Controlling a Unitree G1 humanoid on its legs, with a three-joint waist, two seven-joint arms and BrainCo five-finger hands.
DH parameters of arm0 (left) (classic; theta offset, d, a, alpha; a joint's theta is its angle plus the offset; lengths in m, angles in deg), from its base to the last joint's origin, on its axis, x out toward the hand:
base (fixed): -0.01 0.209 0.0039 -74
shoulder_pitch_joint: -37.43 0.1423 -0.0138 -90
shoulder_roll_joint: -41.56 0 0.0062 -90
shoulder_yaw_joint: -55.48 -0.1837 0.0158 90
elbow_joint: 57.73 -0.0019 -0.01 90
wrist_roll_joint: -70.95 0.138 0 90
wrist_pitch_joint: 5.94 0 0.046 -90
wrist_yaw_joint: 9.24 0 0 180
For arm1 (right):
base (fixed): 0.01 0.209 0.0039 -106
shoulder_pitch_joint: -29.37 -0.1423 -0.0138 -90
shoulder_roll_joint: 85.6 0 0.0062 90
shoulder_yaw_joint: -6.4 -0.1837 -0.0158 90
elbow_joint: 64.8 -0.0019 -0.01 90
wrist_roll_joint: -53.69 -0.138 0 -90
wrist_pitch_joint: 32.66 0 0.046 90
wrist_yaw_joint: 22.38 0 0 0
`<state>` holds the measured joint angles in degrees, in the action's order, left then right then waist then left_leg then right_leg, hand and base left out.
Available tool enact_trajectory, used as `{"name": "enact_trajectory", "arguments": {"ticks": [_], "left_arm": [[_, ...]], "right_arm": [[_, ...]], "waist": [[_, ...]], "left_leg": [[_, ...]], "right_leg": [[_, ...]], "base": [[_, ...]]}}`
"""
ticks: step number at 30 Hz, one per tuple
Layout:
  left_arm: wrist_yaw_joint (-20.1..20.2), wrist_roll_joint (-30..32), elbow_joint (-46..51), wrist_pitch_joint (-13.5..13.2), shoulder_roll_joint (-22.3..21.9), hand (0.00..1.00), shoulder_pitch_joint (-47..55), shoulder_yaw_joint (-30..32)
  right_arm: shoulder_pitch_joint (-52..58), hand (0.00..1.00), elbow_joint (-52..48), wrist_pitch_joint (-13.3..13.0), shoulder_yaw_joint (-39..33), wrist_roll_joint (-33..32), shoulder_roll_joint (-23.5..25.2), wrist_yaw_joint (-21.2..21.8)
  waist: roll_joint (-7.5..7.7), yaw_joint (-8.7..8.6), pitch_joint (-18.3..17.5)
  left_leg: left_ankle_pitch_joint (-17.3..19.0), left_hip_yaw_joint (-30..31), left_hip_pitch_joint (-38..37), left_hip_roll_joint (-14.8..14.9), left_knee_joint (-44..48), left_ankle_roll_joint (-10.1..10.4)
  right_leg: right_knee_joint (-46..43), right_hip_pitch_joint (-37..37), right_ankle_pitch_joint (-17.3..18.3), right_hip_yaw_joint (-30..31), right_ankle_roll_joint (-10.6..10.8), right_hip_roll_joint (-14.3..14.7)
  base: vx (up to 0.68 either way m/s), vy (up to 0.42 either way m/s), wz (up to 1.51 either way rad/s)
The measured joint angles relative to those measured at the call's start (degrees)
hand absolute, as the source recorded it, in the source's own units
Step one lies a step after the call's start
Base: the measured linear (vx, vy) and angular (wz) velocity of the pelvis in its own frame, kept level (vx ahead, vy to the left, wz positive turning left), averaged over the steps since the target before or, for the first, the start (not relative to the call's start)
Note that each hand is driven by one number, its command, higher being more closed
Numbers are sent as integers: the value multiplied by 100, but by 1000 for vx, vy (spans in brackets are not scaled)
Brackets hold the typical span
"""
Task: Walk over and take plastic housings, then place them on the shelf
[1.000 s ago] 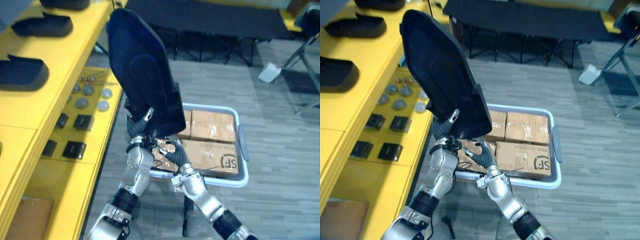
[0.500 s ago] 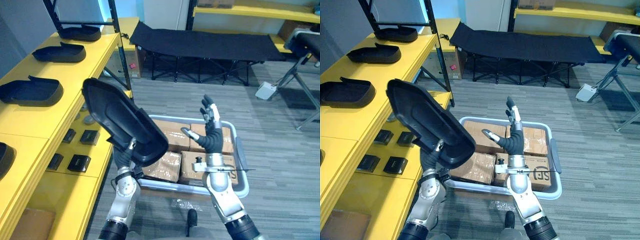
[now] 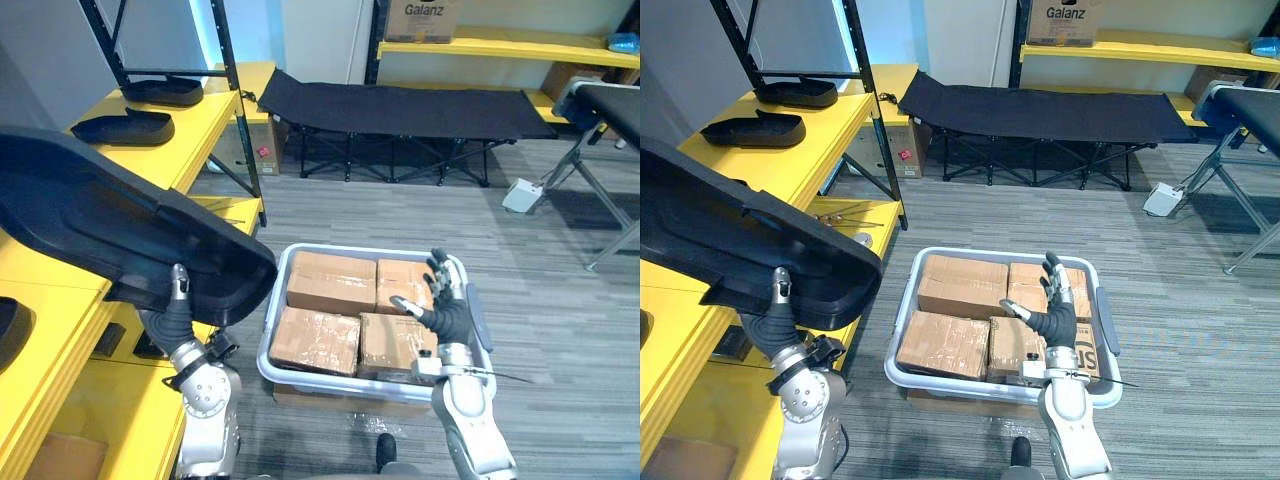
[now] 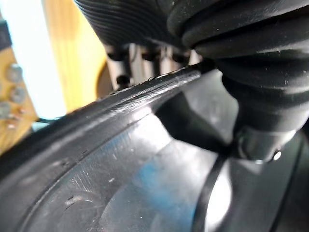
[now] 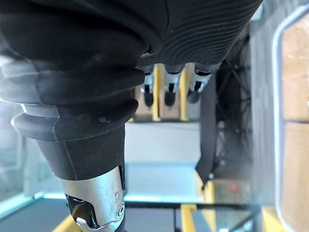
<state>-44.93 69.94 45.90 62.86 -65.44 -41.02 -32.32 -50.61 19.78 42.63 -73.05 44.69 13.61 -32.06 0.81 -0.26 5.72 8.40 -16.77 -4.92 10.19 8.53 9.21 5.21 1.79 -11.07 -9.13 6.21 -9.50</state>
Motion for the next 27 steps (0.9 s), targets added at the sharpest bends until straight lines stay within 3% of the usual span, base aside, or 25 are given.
{"name": "enact_trajectory", "arguments": {"ticks": [7, 10, 11, 12, 13, 15, 18, 20, 21, 22, 23, 24, 25, 26, 27], "left_arm": [[5, 845, 900, 103, 44, 100, 344, 82], [285, 868, 1303, 131, 65, 100, 504, 400], [361, 818, 1334, 129, 68, 100, 552, 473], [528, 736, 1335, 131, 116, 100, 568, 540], [641, 635, 1335, 120, 139, 100, 574, 555], [1011, 352, 1334, 115, 230, 100, 690, 679], [1163, 250, 1339, 70, 238, 100, 1047, 902], [1276, 84, 1374, 25, 212, 100, 1190, 897], [1355, 68, 1393, 6, 181, 100, 1210, 895], [1602, -85, 1458, -14, 112, 100, 1208, 862], [1872, -205, 1497, -91, 71, 100, 1162, 797], [2012, -278, 1497, -150, 55, 100, 1136, 751], [2255, -357, 1493, -233, 55, 100, 1097, 589], [2387, -376, 1489, -258, 51, 100, 1097, 455], [2521, -420, 1492, -285, 57, 100, 1098, 270]], "right_arm": [[-338, 0, 415, -7, 547, -49, 20, 97], [-516, 0, 478, -7, 646, 226, 23, -83], [-559, 0, 483, -7, 629, 309, 12, -203], [-572, 0, 480, -5, 520, 309, -7, -371], [-579, 0, 480, 1, 419, 308, -30, -457], [-611, 0, 507, 23, -72, 246, -63, -780], [-815, 0, 711, 20, -391, 72, -113, -909], [-785, 0, 708, 19, -520, 74, -91, -919], [-772, 0, 707, 19, -559, 75, -75, -922], [-694, 0, 668, 19, -701, 75, -5, -935], [-519, 0, 564, 19, -953, 73, 110, -951], [-433, 0, 516, 19, -1079, 70, 155, -978], [-216, 0, 335, 16, -1299, 71, 134, -1048], [-90, 0, 252, 12, -1469, 70, 82, -1069], [11, 0, 132, -9, -1622, 70, -9, -1127]], "waist": [[-22, 375, 1], [-10, 602, -9], [-37, 631, -11], [-33, 570, -18], [-29, 571, -19], [-14, 630, -9], [-32, 783, 22], [-54, 776, 39], [-57, 764, 68], [-44, 723, 152], [26, 575, 209], [20, 546, 241], [-51, 421, 355], [-71, 321, 417], [-245, 306, 405]], "left_leg": [[-19, 984, 461, -124, 115, -29], [-143, 1732, 739, -252, -3, -83], [-199, 2047, 840, -288, -54, -99], [-298, 2591, 1007, -386, -93, -115], [-362, 2804, 1018, -424, -149, -87], [-672, 3538, 1019, -505, -429, 75], [-702, 3860, 919, -553, -396, 115], [-736, 3955, 903, -577, -397, 147], [-783, 3935, 915, -585, -402, 116], [-961, 3672, 1029, -635, -403, -47], [-1010, 2985, 1190, -599, -451, -704], [-1011, 2455, 1280, -479, -398, -1020], [-1016, 1597, 1402, -241, -362, -1146], [-1053, 1081, 1415, -136, -396, -1090], [-1195, 648, 1457, -106, -404, -886]], "right_leg": [[-51, -286, 139, -868, 69, -159], [-82, -542, 291, -1374, 221, -213], [-231, -574, 517, -1324, 278, -195], [-494, -620, 973, -882, 329, -112], [-635, -642, 1147, -751, 333, -95], [-1203, -730, 1662, -487, 315, -120], [-1529, -968, 2077, -826, 276, -141], [-1572, -1146, 2238, -1099, 272, -143], [-1580, -1217, 2277, -1190, 258, -141], [-1585, -1349, 2316, -1501, 227, -175], [-1597, -1427, 2329, -1895, 212, -247], [-1608, -1482, 2328, -2093, 213, -242], [-1650, -1620, 2328, -2455, 213, -288], [-1693, -1682, 2329, -2666, 214, -354], [-1788, -1692, 2385, -2719, 286, -474]], "base": [[-10, 3, 63], [51, 8, 131], [120, -3, 161], [103, -8, 181], [138, -21, 217], [156, -23, 178], [85, -86, 72], [37, -91, 59], [8, -76, 86], [-19, -55, 122], [-30, -49, 143], [-45, -55, 172], [-29, 4, 151], [-24, 59, 158], [-8, 117, 88]]}}
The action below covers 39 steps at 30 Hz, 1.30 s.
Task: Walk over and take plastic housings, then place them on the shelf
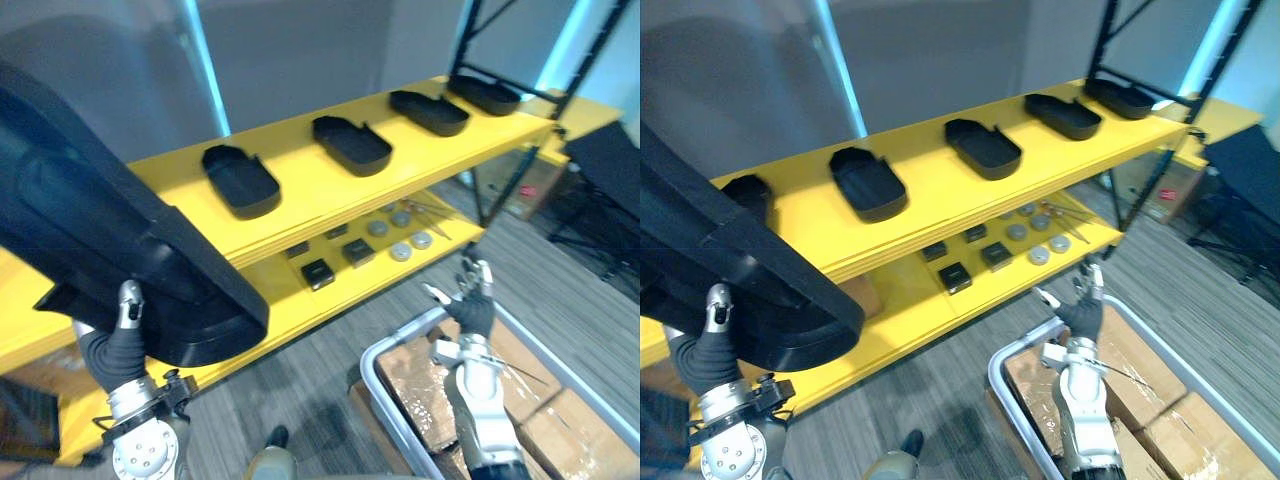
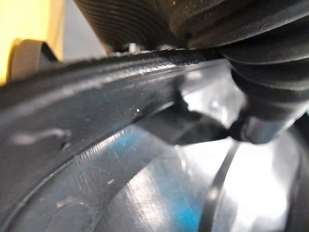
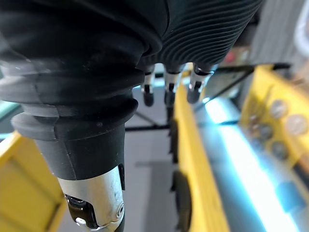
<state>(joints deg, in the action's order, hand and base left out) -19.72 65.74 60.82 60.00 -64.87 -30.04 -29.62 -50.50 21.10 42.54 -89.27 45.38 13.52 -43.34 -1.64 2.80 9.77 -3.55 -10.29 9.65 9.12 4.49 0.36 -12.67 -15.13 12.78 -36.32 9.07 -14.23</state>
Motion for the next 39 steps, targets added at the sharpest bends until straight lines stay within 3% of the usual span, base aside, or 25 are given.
{"name": "enact_trajectory", "arguments": {"ticks": [1, 2, 3, 7, 8, 9, 10, 12, 18, 21, 23, 24, 25, 26, 27, 29, 30, 32, 33, 34, 35, 36, 39], "left_arm": [[16, -3, 1, -19, 3, 100, 0, -20], [36, -9, -2, -94, 2, 100, -1, -80], [32, -55, -4, -108, 16, 100, -6, -107], [-76, -71, -55, -95, 157, 100, -60, -91], [-94, -60, -96, -77, 254, 100, -76, -73], [-188, -61, -190, -62, 217, 100, -32, -17], [-233, -61, -192, -40, 195, 100, -2, 8], [-285, -55, -192, 23, 202, 100, -2, 17], [-409, 166, -165, 55, 199, 100, -8, 48], [-398, 404, -159, 58, 187, 100, -13, 59], [-264, 425, -99, 59, 238, 100, -12, 154], [-244, 427, -37, 58, 241, 100, 0, 209], [-238, 476, 39, 56, 238, 100, 1, 287], [-266, 550, 79, 48, 266, 100, -20, 331], [-303, 558, 62, 53, 283, 100, -61, 345], [-420, 555, 8, 80, 390, 100, -208, 345], [-453, 548, -43, 90, 412, 100, -260, 346], [-476, 552, -53, 96, 450, 100, -345, 333], [-511, 566, -95, 133, 491, 100, -534, 289], [-528, 571, -104, 156, 520, 100, -577, 289], [-536, 581, -197, 151, 471, 100, -640, 256], [-556, 588, -289, 196, 389, 100, -615, 142], [-550, 645, -294, 191, 387, 100, -569, 81]], "right_arm": [[-1, 0, -15, -8, -8, 0, -22, -7], [-36, 0, -18, -19, -11, 10, -54, -12], [-28, 0, 7, -19, 40, 13, 59, -11], [-108, 0, 8, -63, 355, -48, 232, 166], [-177, 0, 9, -63, 379, -66, 248, 282], [-313, 0, 7, -64, 373, -161, 232, 476], [-380, 0, 7, -73, 402, -220, 224, 565], [-458, 0, 14, -133, 428, -221, 211, 750], [-392, 0, 45, -191, 925, -432, 395, 1082], [-353, 0, 229, -269, 912, -425, 395, 1101], [-274, 0, 241, -356, 860, -425, 392, 1117], [-273, 0, 242, -388, 862, -421, 410, 1127], [-247, 0, 246, -432, 857, -386, 419, 1152], [-230, 0, 240, -507, 866, -316, 489, 1228], [-236, 0, 220, -528, 869, -251, 505, 1258], [-249, 0, 82, -549, 841, -188, 485, 1352], [-259, 0, 2, -550, 802, -180, 473, 1360], [-320, 0, -35, -577, 733, -182, 415, 1381], [-351, 0, -38, -597, 570, -219, 352, 1429], [-361, 0, -43, -608, 512, -223, 326, 1454], [-392, 0, -35, -624, 439, -240, 259, 1472], [-419, 0, -43, -624, 354, -337, 82, 1503], [-422, 0, -171, -626, 338, -446, -36, 1514]], "waist": [[-31, 0, -8], [-109, -2, 4], [-85, 18, 33], [120, 69, 190], [208, 96, 266], [190, 186, 284], [158, 216, 294], [82, 170, 285], [169, 196, 364], [187, 250, 375], [107, 212, 331], [122, 213, 340], [169, 186, 362], [187, 124, 360], [206, 91, 351], [217, 10, 349], [218, -8, 348], [219, -46, 345], [301, -92, 300], [371, -111, 293], [327, -166, 314], [82, -175, 203], [-91, -217, 99]], "left_leg": [[-54, -2, 12, -25, 2, 74], [-297, 1, 19, -122, 27, 329], [-390, -144, -19, -190, 111, 405], [-205, -315, -35, -249, 468, 434], [-48, -117, 51, -221, 857, 537], [217, 712, 143, -213, 1312, 757], [331, 907, 139, -214, 1391, 826], [579, 987, 139, -222, 1374, 874], [802, 859, 324, -441, 1648, 724], [1091, 869, 353, -627, 1855, 563], [1141, 1008, 245, -639, 1697, 457], [1141, 1001, 133, -662, 1594, 424], [1124, 1041, -106, -687, 1359, 332], [1100, 1195, -262, -647, 1171, 231], [1091, 1284, -296, -620, 1107, 207], [1006, 1443, -504, -552, 816, 205], [960, 1456, -679, -568, 637, 217], [964, 1485, -806, -607, 531, 218], [999, 1639, -757, -699, 530, 270], [1031, 1688, -748, -804, 543, 312], [1099, 1788, -762, -854, 574, 370], [1144, 1820, -733, -709, 560, 394], [1152, 1808, -780, -530, 479, 402]], "right_leg": [[-23, 3, 26, 7, 19, -23], [-102, 6, 122, 64, 154, -145], [-157, 19, 179, 159, 149, -304], [-189, 135, 139, 587, 200, -504], [-187, 147, 112, 755, 255, -507], [-167, 197, 83, 1052, 311, -473], [-161, 214, 68, 1147, 339, -464], [-176, 340, 47, 1298, 379, -487], [-140, 417, 29, 1336, 397, -745], [-644, 487, -184, 1384, 23, -960], [-2015, 1257, -941, 1812, -1016, -1069], [-2319, 1449, -1267, 1982, -1203, -1107], [-2695, 1651, -2035, 2310, -1112, -1087], [-3013, 1800, -1798, 2611, -762, -909], [-3134, 1888, -1273, 2722, -584, -724], [-2898, 2122, -300, 2860, -398, -38], [-2388, 2150, -100, 2872, -374, 244], [-1533, 2246, -57, 2928, -451, 579], [-706, 2322, -259, 3134, -501, 774], [-395, 2318, -612, 3266, -554, 790], [-396, 2292, -715, 3267, -495, 789], [-206, 2181, -759, 3162, -543, 926], [79, 1942, -801, 3013, -590, 1091]], "base": [[-1, 116, 50], [6, 174, 0], [11, 172, -13], [24, 98, -40], [-16, 59, -75], [-23, 52, -86], [-20, 42, -76], [-18, 112, -33], [7, 97, -3], [108, 145, 18], [130, 209, 32], [208, 180, 24], [283, 176, 28], [255, 91, 40], [249, 43, 50], [275, 11, 48], [249, -32, 34], [193, -89, 37], [184, -126, 59], [174, -135, 64], [176, -129, 43], [188, -123, 26], [172, -117, 12]]}}
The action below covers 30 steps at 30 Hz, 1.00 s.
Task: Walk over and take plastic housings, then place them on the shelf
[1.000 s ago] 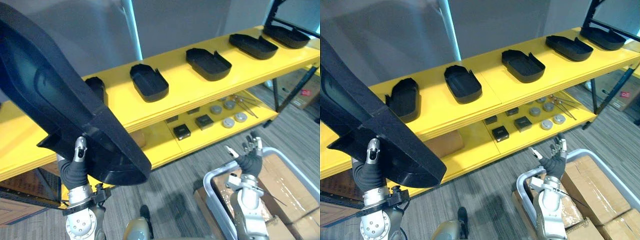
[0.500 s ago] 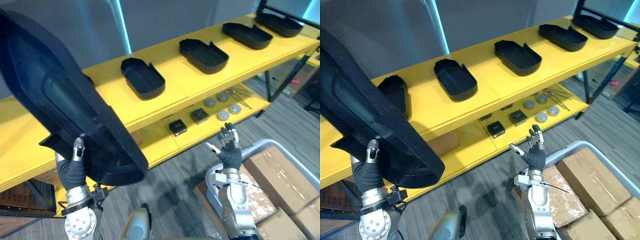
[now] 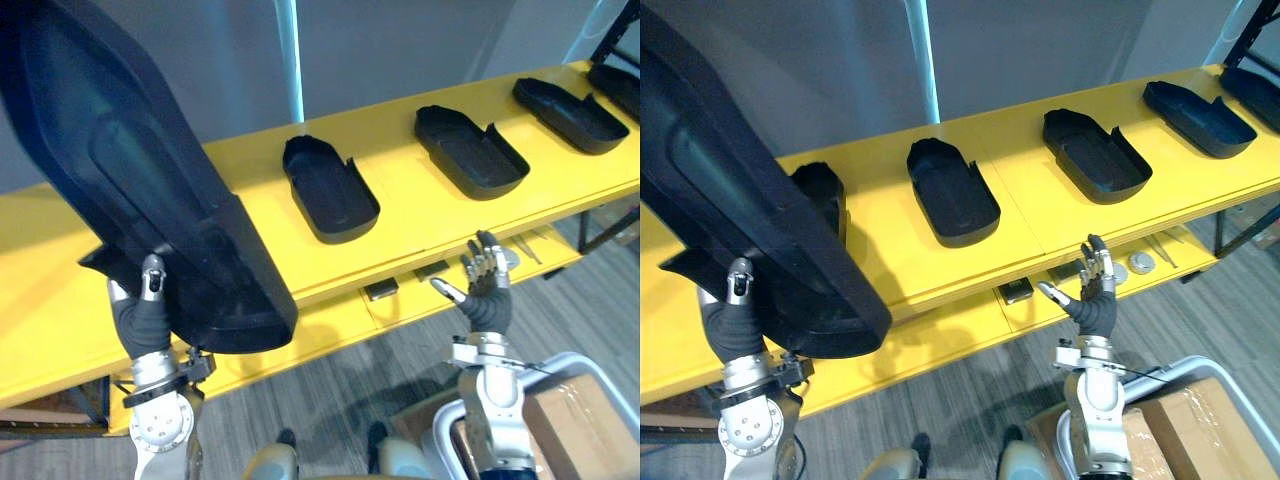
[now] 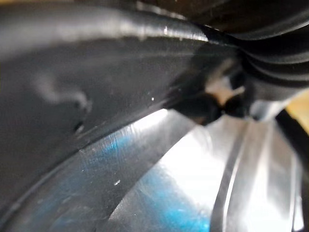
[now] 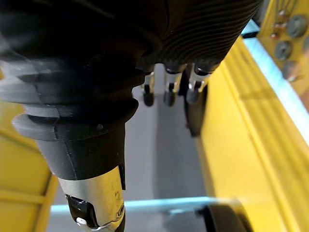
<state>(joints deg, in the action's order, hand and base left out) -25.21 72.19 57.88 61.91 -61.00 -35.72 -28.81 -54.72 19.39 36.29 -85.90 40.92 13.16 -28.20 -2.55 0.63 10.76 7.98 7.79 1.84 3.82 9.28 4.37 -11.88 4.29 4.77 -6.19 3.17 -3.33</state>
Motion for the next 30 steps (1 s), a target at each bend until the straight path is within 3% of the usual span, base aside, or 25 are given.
{"name": "enact_trajectory", "arguments": {"ticks": [5, 7, 9, 10, 11, 12, 13, 15, 16, 17, 18, 19, 23, 27, 30], "left_arm": [[-43, -11, 0, -21, -3, 100, 12, -95], [-70, -27, 0, -22, 2, 100, -16, -247], [-53, -24, 0, -27, 0, 100, -200, -449], [48, -55, 0, -74, -17, 100, -310, -506], [157, -93, -7, -143, 2, 100, -416, -512], [218, -129, 0, -192, 9, 100, -456, -527], [236, -142, 0, -208, 5, 100, -449, -529], [232, -144, -6, -222, 55, 100, -293, -454], [230, -145, -3, -233, 67, 100, -215, -407], [230, -173, 0, -241, 67, 100, -97, -321], [273, -310, -15, -238, 76, 100, -30, -297], [281, -312, -16, -234, 82, 100, -22, -299], [527, -307, -11, -222, 92, 100, -4, -304], [764, -338, -8, -226, 226, 100, -88, -357], [691, -552, -8, -219, 272, 100, -86, -370]], "right_arm": [[11, 0, -314, -80, 32, -10, 61, 92], [54, 0, -316, -152, 18, -109, 161, 99], [86, 0, -392, -294, -154, -87, 264, 61], [93, 0, -492, -355, -268, 72, 285, -55], [94, 0, -515, -434, -342, 254, 260, -208], [69, 0, -511, -499, -371, 301, 190, -320], [21, 0, -495, -528, -359, 331, 144, -334], [-258, 0, -420, -651, -291, 455, 118, -405], [-380, 0, -359, -716, -255, 450, 122, -406], [-588, 0, -260, -791, -188, 446, 131, -403], [-657, 0, -235, -801, -83, 447, 182, -407], [-624, 0, -237, -799, -62, 447, 211, -408], [-234, 0, -254, -801, 27, 414, 559, -414], [74, 0, -401, -793, 31, 469, 579, -441], [77, 0, -406, -784, 73, 550, 553, -422]], "waist": [[9, 38, -6], [55, 10, -26], [121, -83, -28], [79, -140, -41], [41, -145, -24], [2, -144, -38], [21, -126, -26], [224, -87, -44], [268, -46, -44], [266, 55, -38], [126, 115, -116], [133, 104, -130], [288, -122, -188], [248, -189, -198], [234, -154, -201]], "left_leg": [[-47, 0, -76, 21, -99, 61], [-258, -77, 36, -104, -129, 46], [-713, -505, 229, -321, -262, -205], [-643, -1273, 219, -305, -455, -724], [-515, -2157, 209, -56, -399, -842], [-766, -2503, 176, 156, -243, -716], [-828, -2295, 144, 72, -253, -405], [-838, -1688, 137, -316, -289, -191], [-843, -1451, 141, -380, -297, -93], [-633, -1059, 248, -408, -21, -170], [-408, -1031, 202, -389, -103, -88], [-408, -1065, 206, -406, -109, -89], [-489, -1182, 204, -581, -275, -255], [-523, -923, 82, -658, -393, -303], [-539, -818, 65, -624, -354, -272]], "right_leg": [[148, -178, 11, -119, -16, 3], [306, -350, 22, -463, -22, -128], [383, -492, 21, -1045, -23, -469], [353, -573, 23, -1472, -20, -601], [192, -637, 68, -1722, -13, -694], [-141, -628, 247, -1733, 32, -801], [-313, -595, 390, -1673, 79, -898], [-494, -519, 759, -1282, 324, -1216], [-472, -468, 759, -1189, 325, -1281], [-439, -312, 670, -943, 381, -1305], [-356, -204, 514, -648, 501, -1226], [-301, -204, 497, -592, 485, -1227], [502, -442, -190, -432, 427, -1240], [521, -662, -154, -243, 317, -1216], [293, -662, 145, -136, 286, -1154]], "base": [[84, -14, 20], [14, 27, 95], [-32, 33, 161], [-67, 112, 183], [-54, 142, 194], [-27, 98, 136], [-40, 107, 83], [-81, 118, 34], [-78, 121, -27], [-64, 170, -89], [-49, 148, -88], [-15, 177, -67], [25, 156, -11], [29, 35, 32], [11, -73, 25]]}}
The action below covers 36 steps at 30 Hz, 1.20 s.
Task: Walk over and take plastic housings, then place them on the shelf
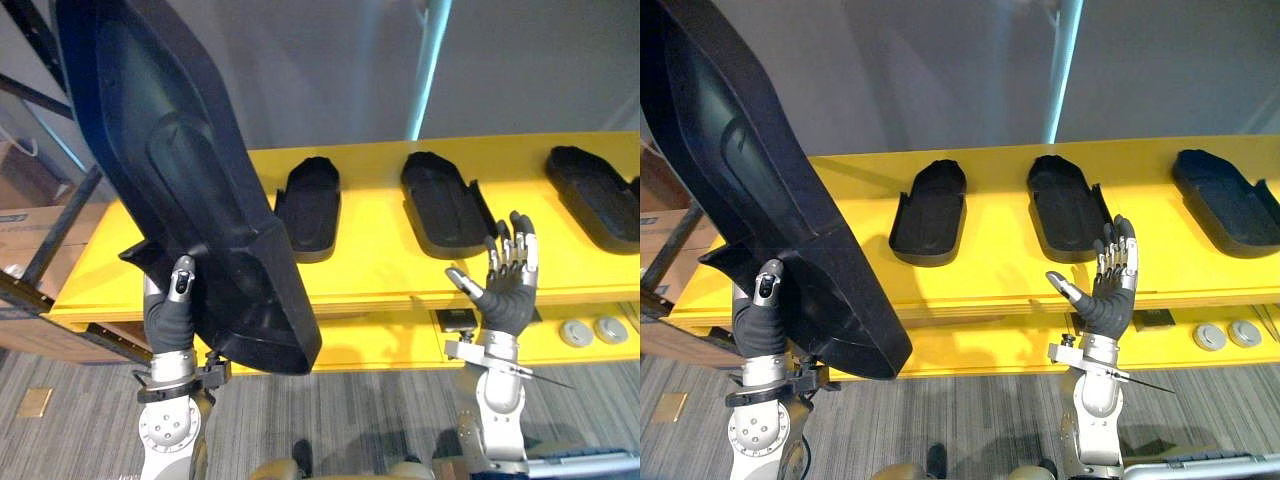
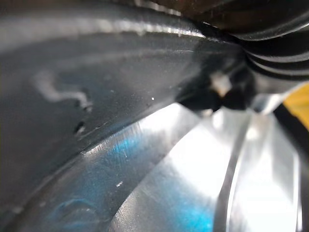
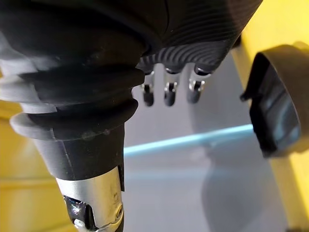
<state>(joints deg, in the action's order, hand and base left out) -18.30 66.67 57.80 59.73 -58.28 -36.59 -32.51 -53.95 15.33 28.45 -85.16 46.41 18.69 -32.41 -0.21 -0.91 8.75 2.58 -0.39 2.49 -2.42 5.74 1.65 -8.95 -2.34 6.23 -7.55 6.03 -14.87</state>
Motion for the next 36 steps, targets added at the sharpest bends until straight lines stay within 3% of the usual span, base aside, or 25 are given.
{"name": "enact_trajectory", "arguments": {"ticks": [3, 6, 7, 8, 9, 12, 13, 14, 15, 17, 18, 19, 20, 21, 22, 23, 24, 25, 26, 28, 29, 32, 35, 36], "left_arm": [[-217, -190, -10, 20, -145, 100, 110, -86], [-212, -187, -101, 27, -247, 100, 141, -92], [-204, -168, -138, 35, -258, 100, 152, -92], [-202, -130, -164, 36, -262, 100, 145, -91], [-204, -119, -179, 32, -253, 100, 151, -87], [-279, 155, -221, 5, -249, 100, 159, -18], [-311, 288, -223, -6, -249, 100, 154, -18], [-313, 357, -260, -47, -246, 100, 113, -17], [-296, 373, -400, -70, -130, 100, -57, 5], [-282, 362, -639, -50, -19, 100, -243, 12], [-196, 363, -706, 12, 73, 100, -289, 25], [-151, 372, -709, 55, 115, 100, -315, 25], [-73, 404, -697, 103, 228, 100, -338, 39], [-33, 432, -665, 124, 332, 100, -338, 162], [-14, 431, -655, 157, 374, 100, -353, 227], [38, 432, -651, 245, 466, 100, -403, 322], [48, 432, -651, 296, 467, 100, -421, 379], [33, 429, -646, 392, 449, 100, -444, 463], [0, 440, -630, 462, 426, 100, -458, 457], [-155, 573, -586, 655, 414, 100, -461, 432], [-207, 737, -579, 797, 369, 100, -454, 386], [-230, 1014, -575, 1062, 169, 100, -317, 397], [-462, 1213, -575, 1114, 174, 100, -166, 474], [-525, 1232, -564, 1243, 179, 100, -168, 612]], "right_arm": [[-2, 0, 5, 9, 36, 19, -146, 9], [-9, 0, 25, 1, -44, 16, -212, 12], [-25, 0, -5, -11, -74, 16, -255, 11], [-47, 0, -18, -16, -128, 2, -294, 10], [-59, 0, -19, -16, -137, -11, -321, 10], [-263, 0, 24, -25, -64, 16, -416, -102], [-325, 0, 89, -37, -33, 15, -471, -142], [-401, 0, 243, -78, -34, 12, -534, -183], [-429, 0, 480, -126, -47, 19, -504, -272], [-426, 0, 722, -117, 53, 49, -365, -353], [-417, 0, 812, -114, 165, 139, -258, -415], [-411, 0, 810, -115, 232, 140, -215, -442], [-438, 0, 806, -116, 335, 148, -123, -453], [-496, 0, 800, -112, 469, 226, -44, -428], [-519, 0, 786, -109, 509, 314, -27, -414], [-515, 0, 698, -75, 530, 474, -28, -378], [-515, 0, 628, -50, 523, 514, -30, -379], [-528, 0, 494, -29, 501, 569, -34, -378], [-525, 0, 448, -4, 492, 578, -45, -361], [-531, 0, 446, 1, 487, 569, -74, -244], [-527, 0, 446, 4, 473, 527, -110, -153], [-529, 0, 446, 37, 446, 477, -271, -4], [-537, 0, 420, 39, 436, 443, -387, 174], [-533, 0, 350, 56, 425, 346, -394, 305]], "waist": [[-131, 4, 124], [-107, 14, 240], [-66, 2, 259], [-17, 0, 288], [-2, 2, 295], [-45, 8, 268], [-128, 6, 218], [-211, 2, 170], [-207, -29, 123], [-115, 5, 147], [-124, 0, 141], [-123, 4, 141], [-89, 35, 118], [-58, 65, 96], [-40, 61, 89], [6, 54, 62], [28, 63, 49], [65, 65, 21], [70, 65, 17], [99, 123, -2], [-7, 127, 1], [-209, 125, 3], [-237, 158, -3], [-249, 156, -6]], "left_leg": [[315, 137, 286, 166, 837, 91], [374, 136, 275, 272, 1151, 119], [454, 136, 213, 301, 1038, 33], [620, -38, 286, 363, 1327, -217], [667, -29, 349, 413, 1538, -291], [658, 239, 446, 898, 2188, -213], [644, 417, 434, 998, 2165, -68], [939, 445, 301, 978, 1985, 579], [1329, 258, 254, 805, 1908, 876], [1406, 150, 295, 622, 2064, 701], [1419, 146, 359, 572, 2075, 590], [1409, 128, 355, 557, 2059, 531], [1336, 44, 338, 540, 1933, 360], [1240, -12, 301, 530, 1735, 232], [1184, 6, 272, 535, 1639, 190], [1057, 42, 188, 534, 1413, 142], [980, 49, 134, 521, 1261, 115], [782, 39, 52, 452, 969, 71], [701, 40, 56, 408, 858, 72], [665, -20, 118, 306, 829, 57], [641, -4, 200, 308, 839, 74], [569, 21, 236, 346, 834, 128], [304, 1, 42, 399, 441, 221], [167, -9, -73, 448, 181, 259]], "right_leg": [[-313, -60, 250, -53, 160, 152], [-553, -179, 412, -120, 125, 163], [-637, -166, 481, -143, 148, 130], [-739, -138, 519, -183, 169, 13], [-784, -111, 543, -136, 168, -32], [-1088, 138, 687, 245, 360, -304], [-1136, 213, 705, 338, 478, -355], [-1130, 241, 681, 480, 611, -462], [-956, 164, 505, 531, 746, -705], [-685, 106, -120, 741, 681, -823], [-558, 124, -652, 778, 492, -811], [-538, 159, -912, 754, 385, -802], [-526, 280, -1330, 689, 140, -795], [-742, 457, -1259, 576, 20, -729], [-915, 484, -1061, 605, 101, -574], [-1115, 457, -637, 593, 327, -184], [-1141, 420, -407, 572, 359, -15], [-989, 360, -11, 312, 223, 302], [-718, 282, 81, 128, 75, 435], [-96, 34, 71, -156, -40, 461], [94, 14, -46, -177, 78, 480], [113, 17, -69, -213, 95, 521], [67, 33, -45, -215, 50, 575], [49, 57, -17, -212, -2, 592]], "base": [[-21, -105, 17], [-51, -49, 10], [-104, -1, 10], [-90, 24, 3], [-63, 70, -16], [-45, 226, -39], [-1, 309, -33], [44, 541, -16], [57, 565, -8], [25, 474, -3], [1, 466, 1], [9, 444, 3], [41, 443, -10], [49, 289, -12], [59, 170, 1], [52, 87, 11], [53, 81, 13], [49, 51, 8], [32, 46, 7], [-5, 16, -4], [-24, -8, -4], [-38, -53, 6], [-39, -78, 0], [-59, -63, 0]]}}
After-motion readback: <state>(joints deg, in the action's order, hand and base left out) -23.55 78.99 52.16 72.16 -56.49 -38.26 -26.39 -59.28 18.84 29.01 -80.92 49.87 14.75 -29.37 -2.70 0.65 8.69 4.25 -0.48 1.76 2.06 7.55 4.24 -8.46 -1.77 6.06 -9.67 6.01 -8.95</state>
